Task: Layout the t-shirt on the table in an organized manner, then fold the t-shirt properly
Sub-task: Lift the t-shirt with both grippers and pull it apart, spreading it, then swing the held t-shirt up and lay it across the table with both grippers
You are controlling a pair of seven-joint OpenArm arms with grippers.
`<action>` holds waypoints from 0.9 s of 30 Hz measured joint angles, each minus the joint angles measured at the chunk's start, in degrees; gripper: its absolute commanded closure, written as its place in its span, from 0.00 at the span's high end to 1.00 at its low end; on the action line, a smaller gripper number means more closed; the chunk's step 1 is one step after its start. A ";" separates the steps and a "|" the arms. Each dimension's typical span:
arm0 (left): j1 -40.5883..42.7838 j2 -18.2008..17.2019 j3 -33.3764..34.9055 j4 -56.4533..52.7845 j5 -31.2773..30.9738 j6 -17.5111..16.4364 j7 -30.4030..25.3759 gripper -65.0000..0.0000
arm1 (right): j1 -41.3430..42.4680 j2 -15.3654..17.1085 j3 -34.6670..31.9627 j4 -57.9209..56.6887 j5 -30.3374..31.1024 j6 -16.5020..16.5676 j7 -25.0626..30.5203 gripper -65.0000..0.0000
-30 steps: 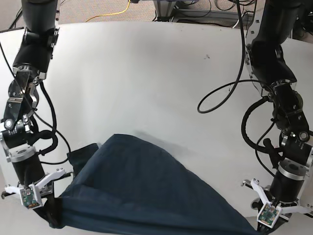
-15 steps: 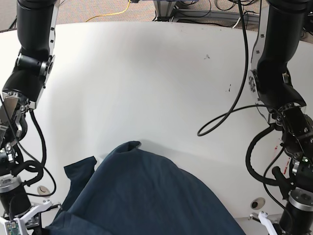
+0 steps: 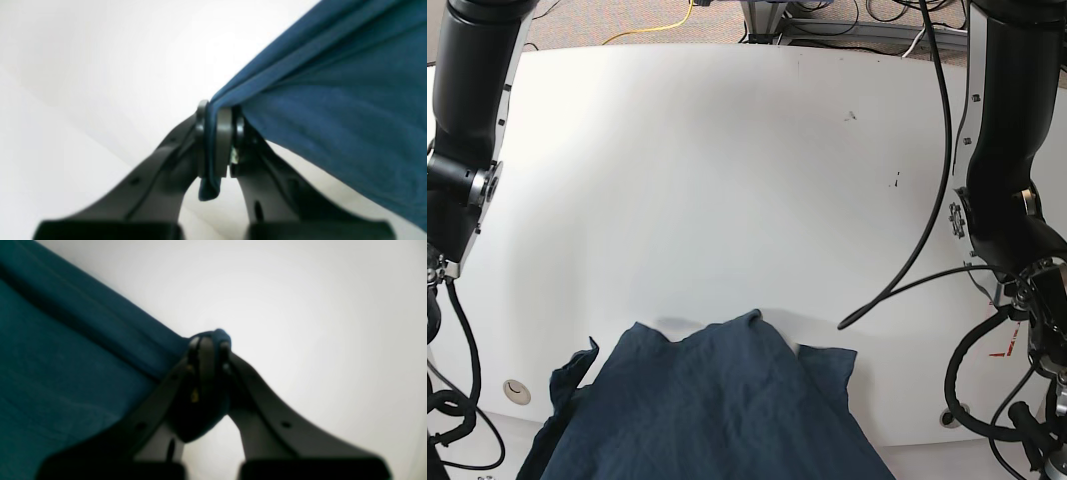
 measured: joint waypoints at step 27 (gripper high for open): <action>-16.72 -0.20 0.04 -10.21 -0.44 -0.20 2.10 0.00 | 15.52 0.42 -6.62 -8.59 -2.16 3.76 0.83 0.00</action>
